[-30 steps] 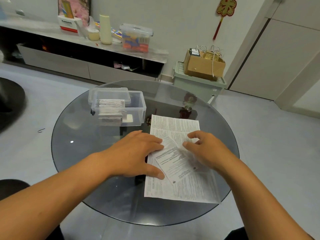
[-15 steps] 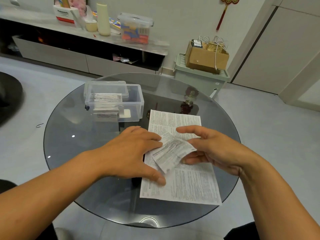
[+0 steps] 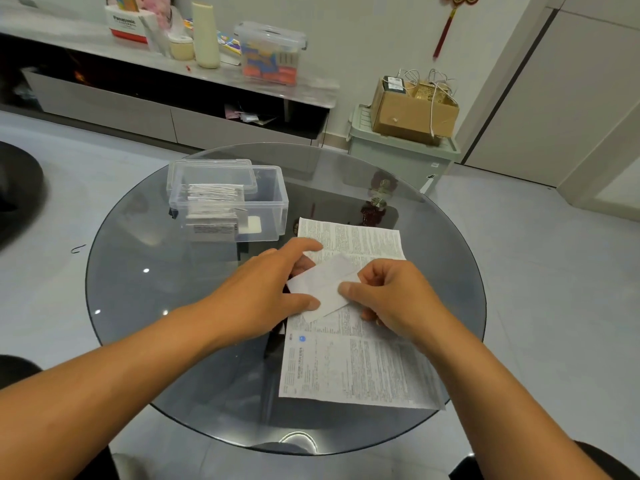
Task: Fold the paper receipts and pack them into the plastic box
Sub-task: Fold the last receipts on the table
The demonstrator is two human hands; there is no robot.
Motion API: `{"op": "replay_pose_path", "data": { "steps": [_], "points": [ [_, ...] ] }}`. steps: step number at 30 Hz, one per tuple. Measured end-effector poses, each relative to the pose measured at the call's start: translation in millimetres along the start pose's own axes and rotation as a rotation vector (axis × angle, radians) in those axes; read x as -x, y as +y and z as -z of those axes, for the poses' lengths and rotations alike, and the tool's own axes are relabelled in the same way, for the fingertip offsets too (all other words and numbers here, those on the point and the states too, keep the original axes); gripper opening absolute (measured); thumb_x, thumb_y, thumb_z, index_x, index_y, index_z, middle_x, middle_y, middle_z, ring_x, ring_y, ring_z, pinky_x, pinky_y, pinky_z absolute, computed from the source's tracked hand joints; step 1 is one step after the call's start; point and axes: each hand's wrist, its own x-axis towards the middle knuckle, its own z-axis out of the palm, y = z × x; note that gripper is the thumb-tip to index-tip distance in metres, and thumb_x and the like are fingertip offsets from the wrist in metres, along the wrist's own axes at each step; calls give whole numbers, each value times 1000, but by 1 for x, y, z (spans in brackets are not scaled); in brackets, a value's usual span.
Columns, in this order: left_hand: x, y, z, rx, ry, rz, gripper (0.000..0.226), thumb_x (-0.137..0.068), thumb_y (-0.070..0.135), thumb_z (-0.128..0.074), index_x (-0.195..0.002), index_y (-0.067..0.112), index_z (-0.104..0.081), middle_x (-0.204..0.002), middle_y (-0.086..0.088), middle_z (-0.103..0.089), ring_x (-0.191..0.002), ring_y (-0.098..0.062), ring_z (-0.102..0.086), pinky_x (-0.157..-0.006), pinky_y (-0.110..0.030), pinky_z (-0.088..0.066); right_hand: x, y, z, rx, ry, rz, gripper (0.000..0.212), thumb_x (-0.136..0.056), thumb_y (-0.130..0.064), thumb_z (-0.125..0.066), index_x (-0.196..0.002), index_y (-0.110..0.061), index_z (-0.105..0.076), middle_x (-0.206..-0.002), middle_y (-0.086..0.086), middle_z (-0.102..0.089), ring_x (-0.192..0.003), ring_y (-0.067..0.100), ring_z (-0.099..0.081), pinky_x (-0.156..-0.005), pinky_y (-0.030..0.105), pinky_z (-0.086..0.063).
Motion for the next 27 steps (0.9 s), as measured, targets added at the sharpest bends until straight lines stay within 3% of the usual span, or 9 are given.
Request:
{"op": "replay_pose_path", "data": {
  "steps": [3,6,10,13,15,17,19,21,27],
  "points": [
    [0,0,-1,-15,29,0,89,-81,37,-83,-148,51,-26,-144,22,-45,-128,-2,-47,-102,-33,-50,-2,0,-7,-76,43,54,22,-84,-24,-84,-97,-27,-67,-82,2,-75,-64,18,-70,-58,32,-56],
    [-1,-1,-2,-23,52,13,94,-80,42,-82,-151,52,-21,-152,21,-39,-138,-6,-39,-109,-39,-45,0,-1,-11,-124,41,145,46,-86,-14,-82,-119,-38,-61,-87,-2,-74,-73,13,-72,-67,31,-61],
    [-4,-5,1,55,103,42,69,-88,32,-77,-146,45,-42,-119,28,-56,-116,-2,-54,-86,-14,-44,7,-5,-11,-162,23,325,32,-88,-18,-81,-112,-35,-69,-90,-8,-72,-81,6,-68,-72,22,-56],
    [-7,-10,6,33,136,30,42,-92,19,-74,-127,40,-62,-103,22,-64,-99,-1,-62,-75,-10,-45,15,-9,-11,-29,-133,358,12,-91,-39,-75,-102,-35,-78,-94,-18,-72,-86,-1,-65,-74,19,-51],
    [-8,-12,9,41,141,22,35,-93,10,-70,-116,37,-69,-96,18,-68,-90,-1,-64,-73,-11,-47,18,-7,-14,113,-225,349,23,-96,-49,-65,-99,-31,-79,-97,-17,-72,-89,2,-65,-76,28,-54],
    [-10,-12,13,90,140,12,32,-95,7,-66,-108,35,-73,-91,15,-70,-87,-2,-65,-73,-11,-49,15,-4,-19,186,-175,395,24,-99,-46,-62,-103,-27,-77,-97,-14,-70,-91,6,-62,-79,33,-54],
    [-10,-9,17,199,110,-10,30,-95,6,-66,-104,33,-74,-90,11,-73,-88,-4,-68,-76,-13,-52,12,-3,-22,153,-36,394,19,-95,-39,-71,-113,-33,-72,-103,-20,-64,-95,0,-58,-80,22,-49],
    [-9,-4,21,333,72,-36,28,-95,4,-66,-105,28,-74,-93,6,-76,-90,-10,-72,-81,-20,-57,10,-4,-22,87,35,340,29,-90,-38,-76,-118,-36,-68,-104,-21,-63,-90,0,-58,-76,18,-48],
    [-4,8,24,644,18,24,28,-97,22,-65,-124,26,-65,-97,0,-77,-94,-13,-74,-83,-26,-60,8,-6,-27,-257,1,204,15,-95,-34,-72,-88,-22,-79,-67,-9,-71,-52,-2,-58,-52,13,-42]
  ]
}}
